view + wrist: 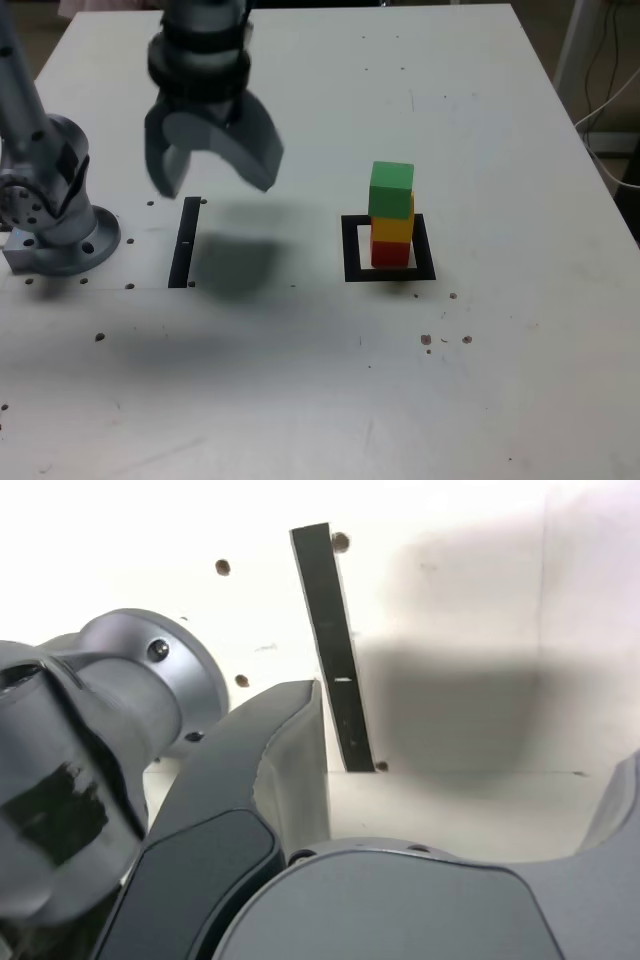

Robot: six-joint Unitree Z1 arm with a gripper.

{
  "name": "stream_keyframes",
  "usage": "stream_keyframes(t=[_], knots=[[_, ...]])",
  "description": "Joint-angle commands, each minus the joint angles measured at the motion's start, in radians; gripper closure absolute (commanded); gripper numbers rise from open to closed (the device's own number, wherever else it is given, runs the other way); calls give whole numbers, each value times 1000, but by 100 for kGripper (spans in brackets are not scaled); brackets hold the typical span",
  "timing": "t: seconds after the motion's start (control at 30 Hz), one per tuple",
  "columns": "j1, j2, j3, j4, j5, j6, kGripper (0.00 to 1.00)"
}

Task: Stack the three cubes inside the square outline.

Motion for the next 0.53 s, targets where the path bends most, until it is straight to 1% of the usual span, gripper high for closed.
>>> stream_keyframes(t=[0.0,0.13,0.37,0.5], knots=[[10,-11,66,-47,-5,-5,0],[21,-26,126,-93,-3,-15,0],[23,-39,144,-114,1,-31,0],[23,-51,176,-139,-9,-31,0]])
